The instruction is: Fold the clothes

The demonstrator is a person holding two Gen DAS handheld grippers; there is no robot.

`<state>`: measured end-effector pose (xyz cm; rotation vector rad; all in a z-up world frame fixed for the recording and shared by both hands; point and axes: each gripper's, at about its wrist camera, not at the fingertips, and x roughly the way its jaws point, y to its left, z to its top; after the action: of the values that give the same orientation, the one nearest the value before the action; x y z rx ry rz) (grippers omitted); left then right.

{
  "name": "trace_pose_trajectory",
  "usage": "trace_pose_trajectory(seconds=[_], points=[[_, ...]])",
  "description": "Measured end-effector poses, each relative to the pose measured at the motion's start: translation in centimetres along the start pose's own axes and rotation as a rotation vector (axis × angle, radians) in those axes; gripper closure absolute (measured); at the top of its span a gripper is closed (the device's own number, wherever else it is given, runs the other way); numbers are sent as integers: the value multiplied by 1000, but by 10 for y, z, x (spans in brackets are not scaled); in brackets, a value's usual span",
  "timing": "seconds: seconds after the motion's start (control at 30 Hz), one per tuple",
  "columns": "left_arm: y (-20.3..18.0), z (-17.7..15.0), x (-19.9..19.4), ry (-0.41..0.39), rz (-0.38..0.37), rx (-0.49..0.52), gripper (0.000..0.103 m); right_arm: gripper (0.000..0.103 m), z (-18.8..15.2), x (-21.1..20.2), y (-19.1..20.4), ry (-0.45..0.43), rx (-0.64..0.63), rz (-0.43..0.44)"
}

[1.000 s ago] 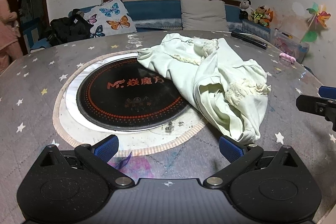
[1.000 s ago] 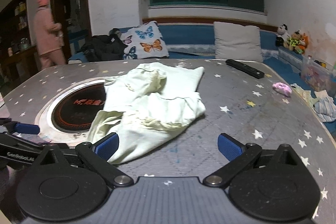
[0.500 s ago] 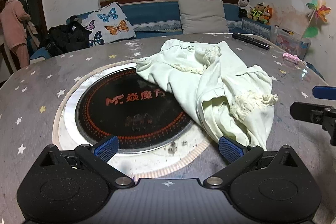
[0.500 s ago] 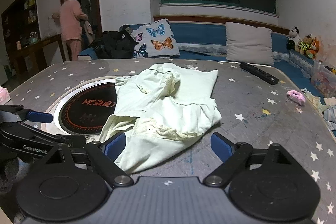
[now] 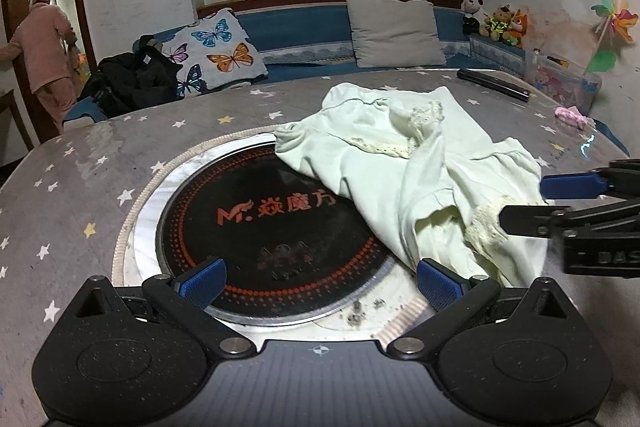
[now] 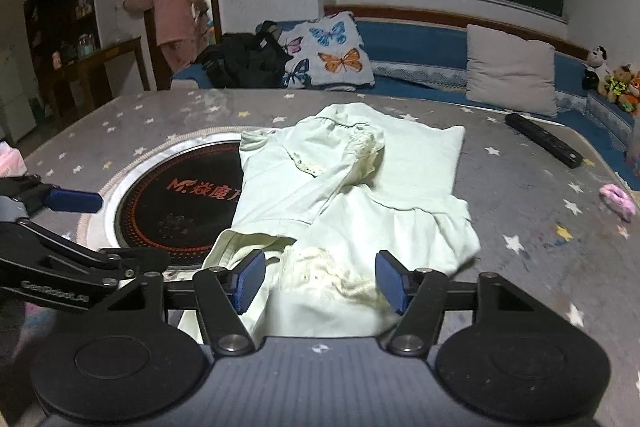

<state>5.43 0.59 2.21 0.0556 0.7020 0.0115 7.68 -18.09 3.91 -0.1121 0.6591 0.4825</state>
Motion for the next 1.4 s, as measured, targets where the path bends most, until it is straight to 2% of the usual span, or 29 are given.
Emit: trace_pose_trajectory(seconds=[0.17, 0.2, 0.3, 0.37, 0.7, 0.93, 1.07, 1.17, 1.23, 1.27, 1.33, 1.4], points=[[0, 7, 6, 4, -1, 7, 1, 61, 4, 25, 2, 37, -7, 16], [0, 9, 8, 4, -3, 10, 1, 72, 4, 29, 2, 45, -8, 18], [-2, 16, 11, 0, -8, 15, 2, 91, 1, 33, -2, 53, 7, 30], [-4, 22, 14, -3, -12, 24, 3, 97, -2, 29, -6, 46, 14, 26], [-36, 58, 38, -31, -81, 82, 9, 99, -11, -4, -29, 30, 10, 10], [-59, 76, 73, 0, -125, 109, 19, 98, -15, -3, -38, 39, 12, 36], [-68, 85, 96, 29, -152, 117, 21, 92, -14, 1, -37, 42, 3, 57], [-71, 88, 113, 65, -165, 108, 32, 91, -14, 2, -37, 36, -6, 65], [-71, 88, 121, 83, -174, 104, 49, 91, -13, 2, -37, 35, -6, 75], [-70, 88, 125, 94, -181, 98, 55, 90, -13, 2, -37, 34, -7, 81], [-68, 88, 130, 110, -202, 85, 79, 84, -13, 2, -36, 30, -13, 91], [-66, 86, 130, 112, -215, 76, 89, 77, -12, 2, -33, 25, -21, 97]])
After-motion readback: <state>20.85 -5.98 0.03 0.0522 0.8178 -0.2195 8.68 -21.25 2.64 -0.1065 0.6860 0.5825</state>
